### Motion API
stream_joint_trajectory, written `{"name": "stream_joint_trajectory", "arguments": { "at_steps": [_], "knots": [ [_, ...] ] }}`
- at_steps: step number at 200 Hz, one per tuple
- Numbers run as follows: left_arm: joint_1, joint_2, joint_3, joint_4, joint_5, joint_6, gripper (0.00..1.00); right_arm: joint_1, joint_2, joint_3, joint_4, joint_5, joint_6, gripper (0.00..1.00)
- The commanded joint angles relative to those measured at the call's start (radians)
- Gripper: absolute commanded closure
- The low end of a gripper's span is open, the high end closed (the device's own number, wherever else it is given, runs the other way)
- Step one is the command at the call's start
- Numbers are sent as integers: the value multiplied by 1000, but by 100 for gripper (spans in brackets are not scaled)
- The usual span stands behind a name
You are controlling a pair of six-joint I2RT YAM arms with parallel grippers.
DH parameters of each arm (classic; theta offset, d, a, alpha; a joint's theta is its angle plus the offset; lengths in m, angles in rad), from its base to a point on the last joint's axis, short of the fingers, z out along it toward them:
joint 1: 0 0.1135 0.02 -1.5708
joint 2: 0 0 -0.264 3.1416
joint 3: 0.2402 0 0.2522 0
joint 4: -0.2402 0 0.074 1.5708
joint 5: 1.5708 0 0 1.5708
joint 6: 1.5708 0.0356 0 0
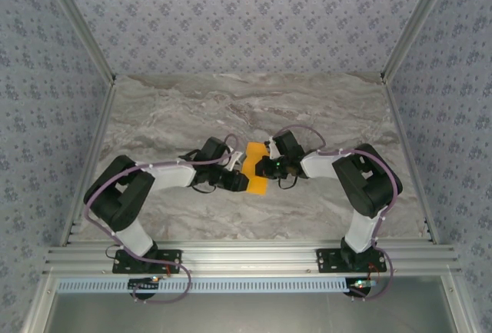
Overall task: Fold a paper plane with a square sheet of paper (fold left side to right side)
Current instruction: Fold the triangle a second time at the center of the table.
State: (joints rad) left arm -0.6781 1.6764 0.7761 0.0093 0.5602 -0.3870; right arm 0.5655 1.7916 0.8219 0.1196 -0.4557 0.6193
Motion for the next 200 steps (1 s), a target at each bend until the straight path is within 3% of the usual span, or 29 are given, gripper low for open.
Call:
{"name": "stream_joint_trajectory", "arguments": {
  "at_steps": [1,200],
  "knots": [
    [8,25,26,14,-5,7,71,10,37,-9,-113,63,-24,94],
    [16,5,20,-22,-57,34,72,12,38,-7,-123,71,-32,94]
  ]
}}
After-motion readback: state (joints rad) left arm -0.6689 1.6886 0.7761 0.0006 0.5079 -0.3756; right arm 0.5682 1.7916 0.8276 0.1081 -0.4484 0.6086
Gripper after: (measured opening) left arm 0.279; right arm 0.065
